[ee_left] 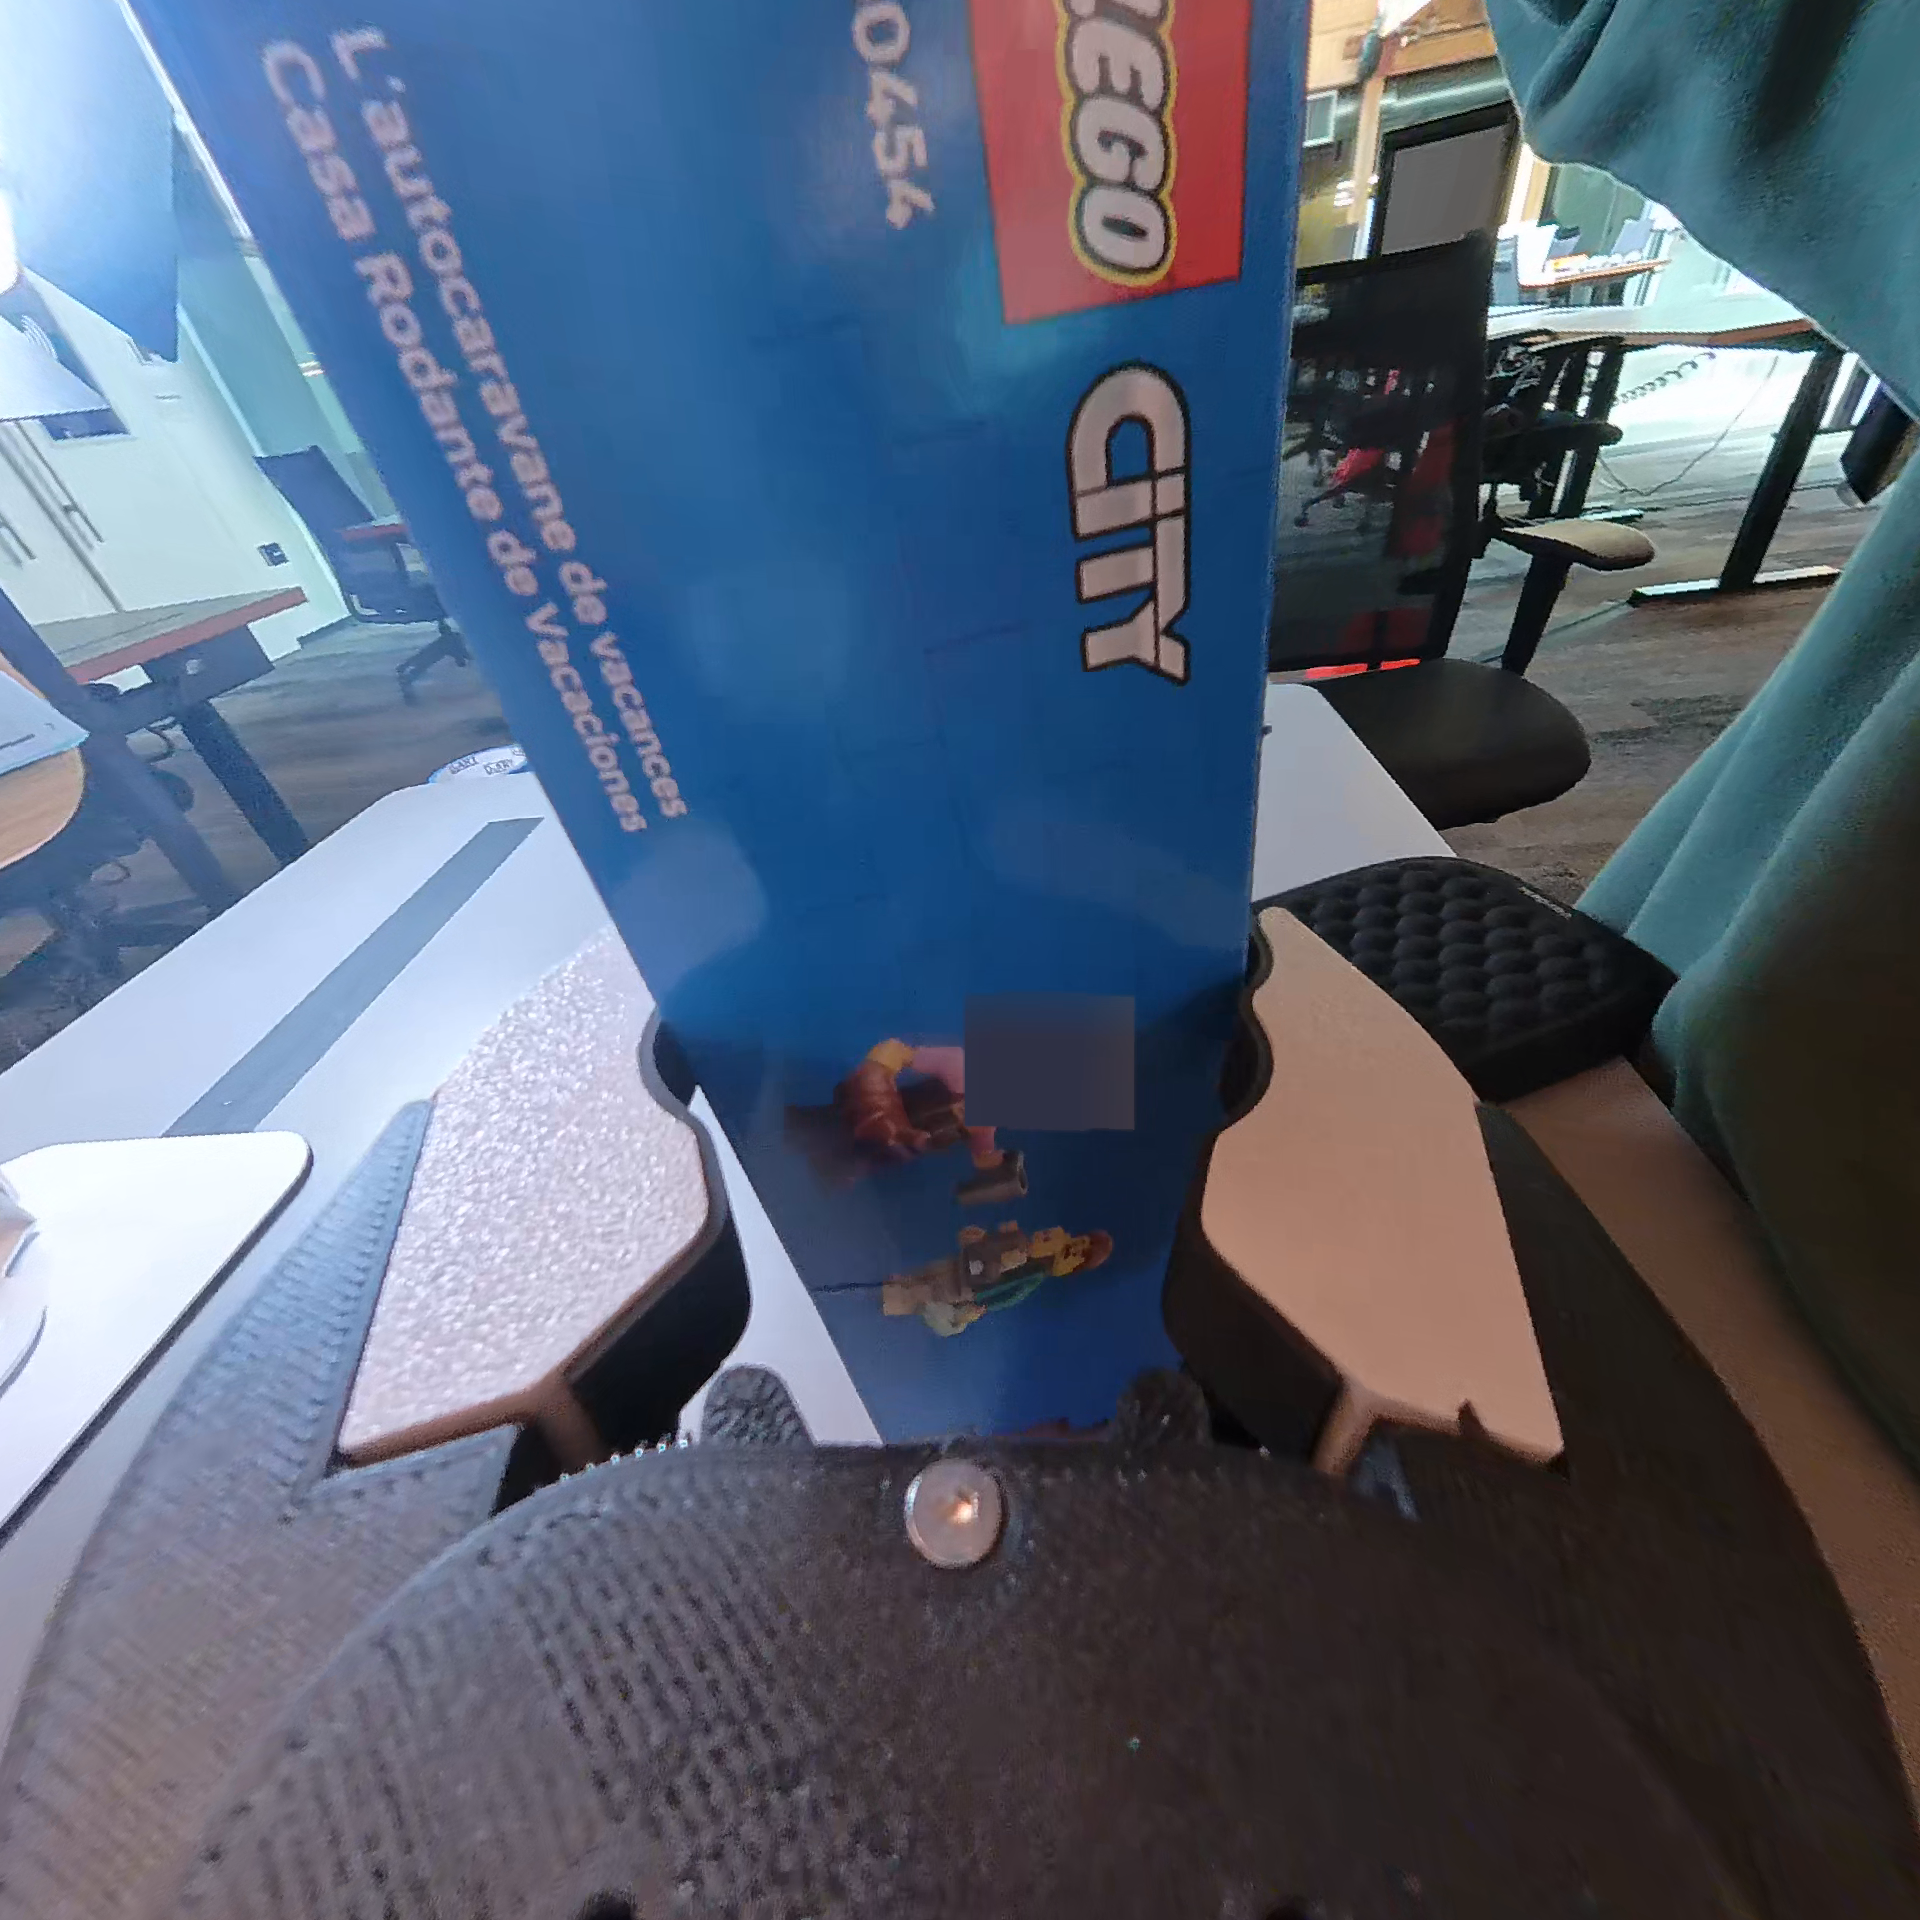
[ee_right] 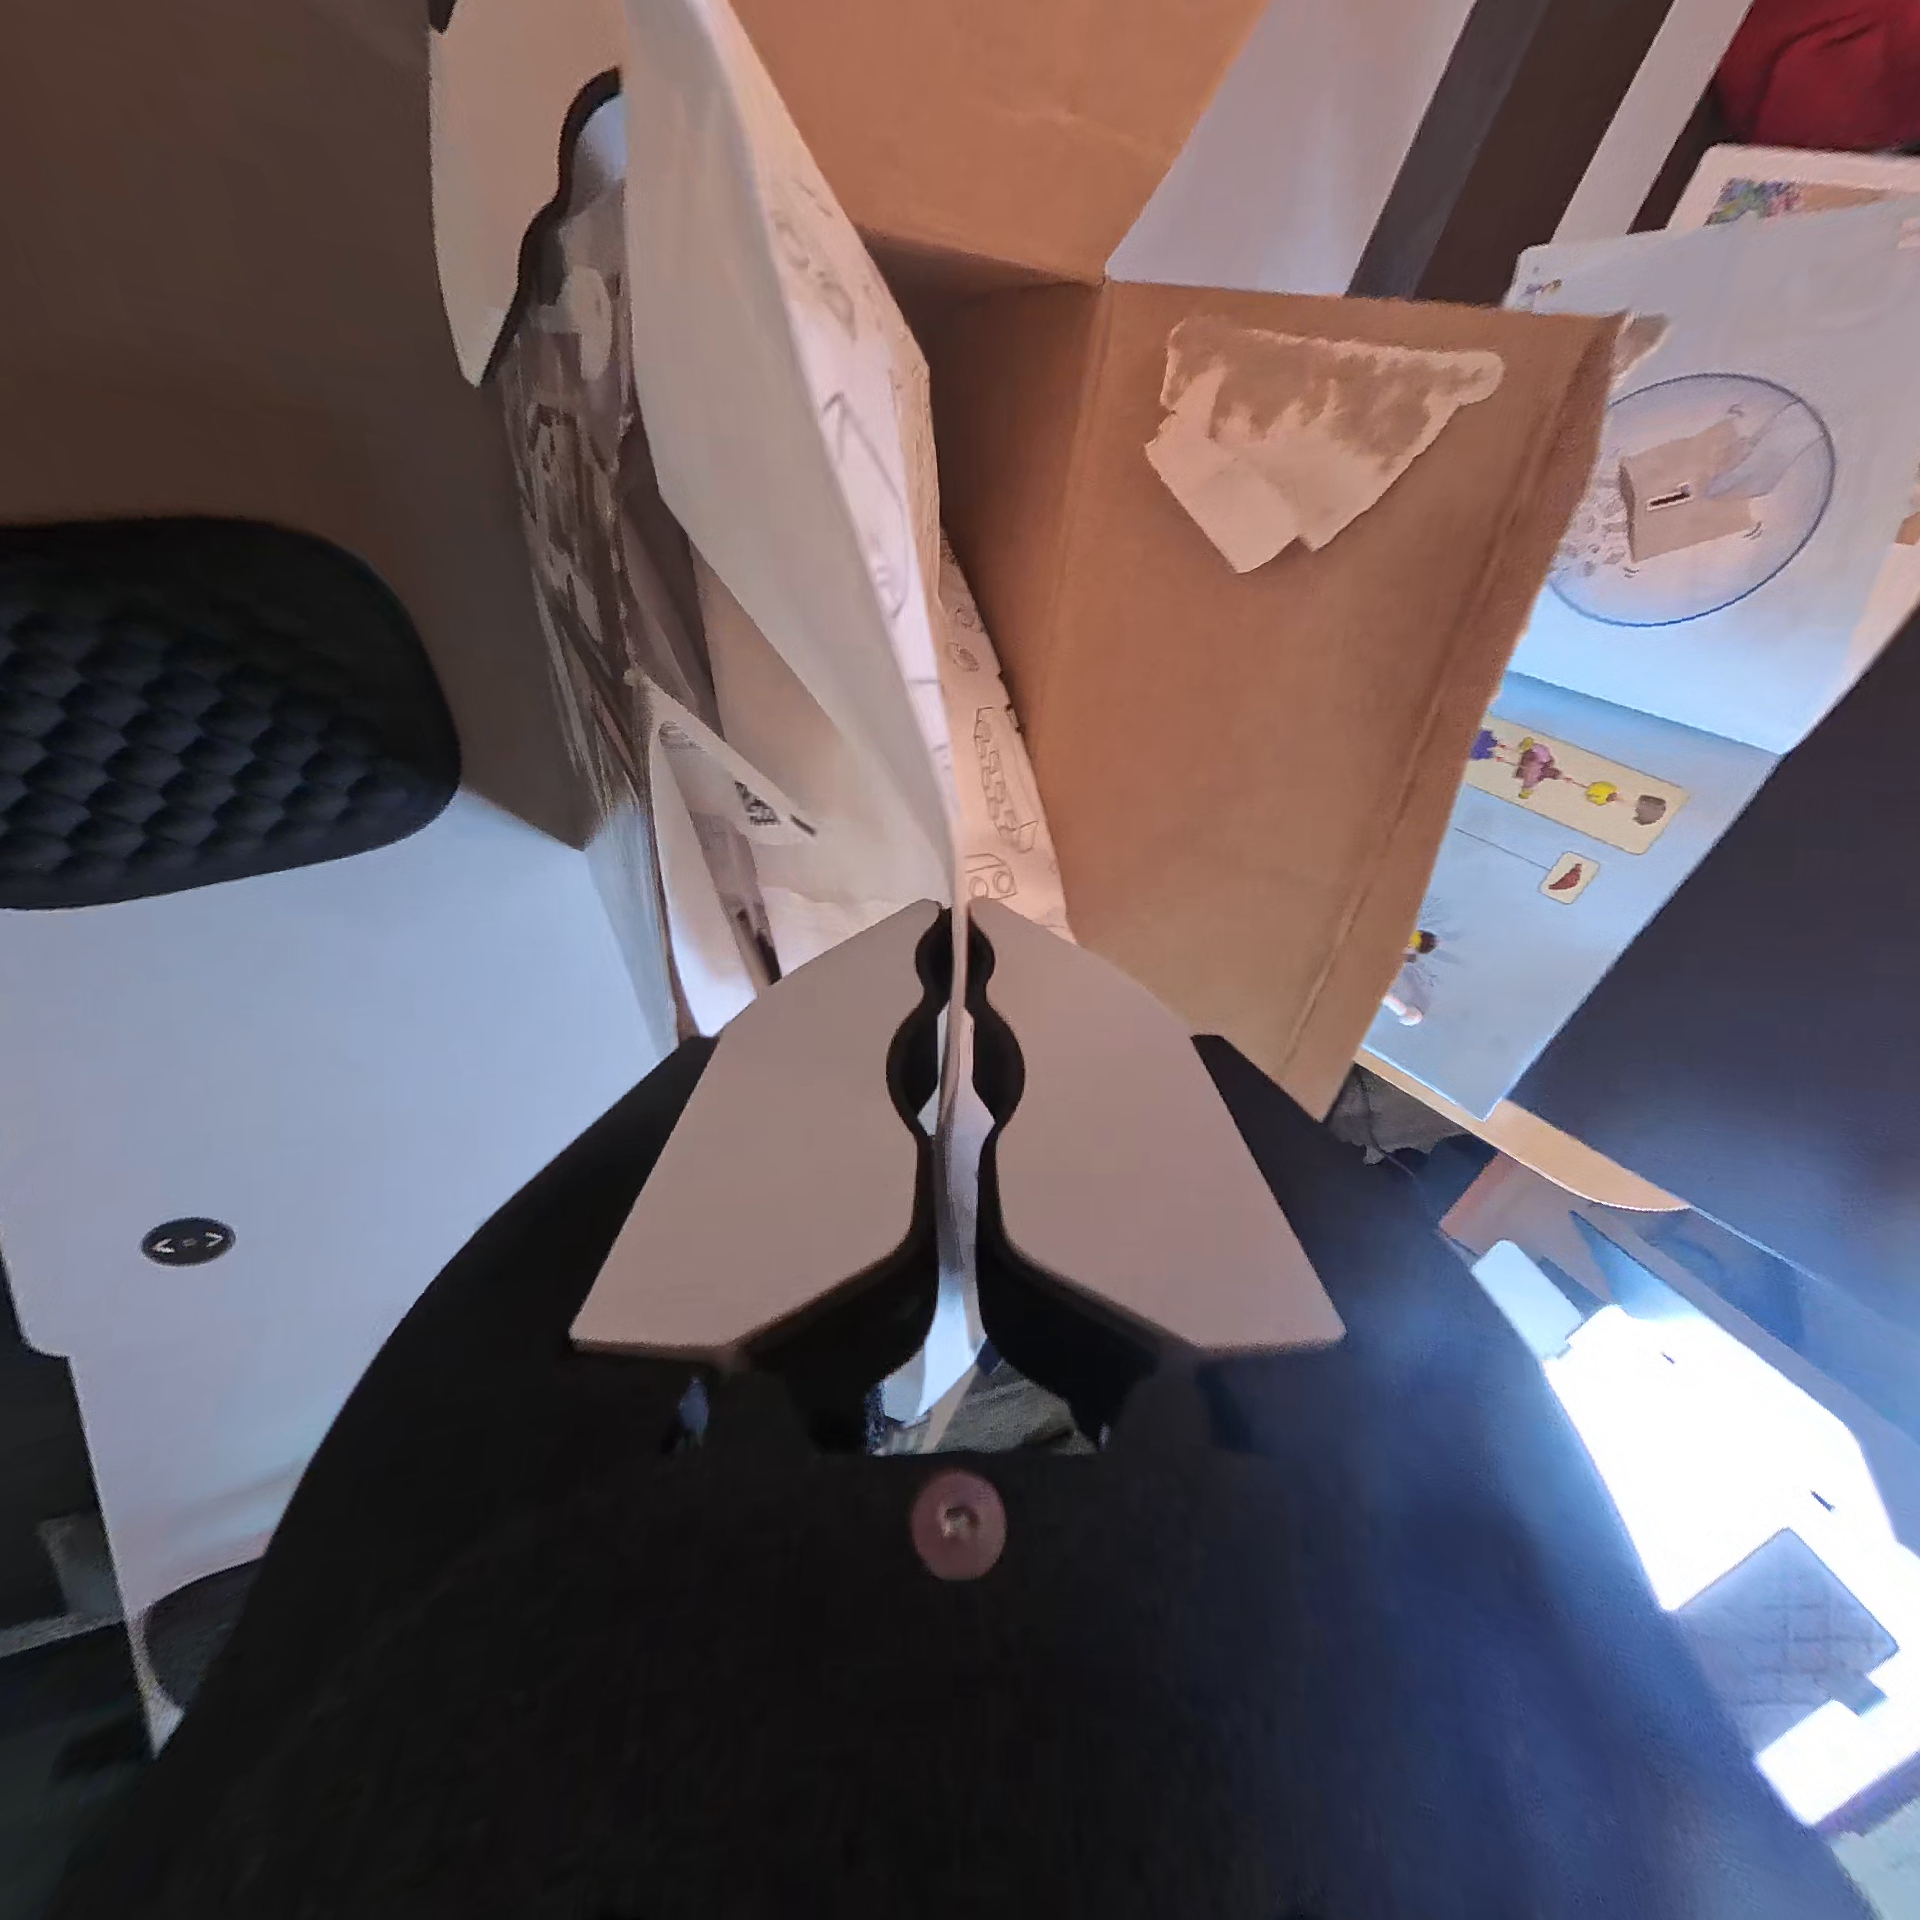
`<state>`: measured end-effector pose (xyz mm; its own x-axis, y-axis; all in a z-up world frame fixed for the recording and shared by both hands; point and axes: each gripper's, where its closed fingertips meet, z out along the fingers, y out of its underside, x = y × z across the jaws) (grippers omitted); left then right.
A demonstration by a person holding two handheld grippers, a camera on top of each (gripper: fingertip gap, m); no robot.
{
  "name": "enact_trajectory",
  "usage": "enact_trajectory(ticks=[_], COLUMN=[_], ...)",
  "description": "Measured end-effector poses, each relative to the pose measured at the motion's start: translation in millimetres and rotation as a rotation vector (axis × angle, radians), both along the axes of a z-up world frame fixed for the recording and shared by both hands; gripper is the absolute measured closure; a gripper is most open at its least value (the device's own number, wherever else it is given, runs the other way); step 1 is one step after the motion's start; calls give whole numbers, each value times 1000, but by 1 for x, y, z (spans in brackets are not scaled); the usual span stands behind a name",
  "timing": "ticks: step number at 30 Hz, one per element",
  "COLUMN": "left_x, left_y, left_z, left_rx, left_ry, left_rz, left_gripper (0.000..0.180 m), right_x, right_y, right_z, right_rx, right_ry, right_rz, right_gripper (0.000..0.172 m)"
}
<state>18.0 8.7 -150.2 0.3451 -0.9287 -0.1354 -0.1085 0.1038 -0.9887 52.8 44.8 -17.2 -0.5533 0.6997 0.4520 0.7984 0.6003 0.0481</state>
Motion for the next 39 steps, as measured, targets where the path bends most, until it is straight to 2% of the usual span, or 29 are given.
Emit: enact_trajectory(ticks=[9,12,16,19,21,24,27,32,35,37,39], left_x=[-2,-1,-2,-2,-2,-2,-3,-2,-2,-2,-2], left_y=[-3,-3,1,1,0,0,0,0,0,0,0], left_z=[3,3,0,-1,-1,-2,-2,-2,-2,-2,-2], left_rx=[-4,-3,2,-1,-4,-21,-18,-14,-12,-12,-13], left_ry=[-25,-29,-40,-43,-47,-59,-58,-55,-68,-71,-70], left_rz=[5,12,13,12,10,2,4,11,11,13,16], left_gripper=[80,80,80,80,80,81,81,81,81,81,81], right_x=[17,10,1,-3,-7,-10,-12,-10,-11,-11,-11], right_y=[10,9,3,-2,-7,-7,-6,-8,-15,-15,-14], right_z=[-20,-13,0,6,7,2,0,13,19,16,13], right_rx=[-40,-18,3,16,5,3,3,16,19,23,13], right_ry=[-46,4,88,114,118,94,112,161,157,127,110], right_rz=[-47,-33,15,50,67,70,76,89,113,116,111], right_gripper=[172,170,157,154,156,170,169,157,161,171,172])
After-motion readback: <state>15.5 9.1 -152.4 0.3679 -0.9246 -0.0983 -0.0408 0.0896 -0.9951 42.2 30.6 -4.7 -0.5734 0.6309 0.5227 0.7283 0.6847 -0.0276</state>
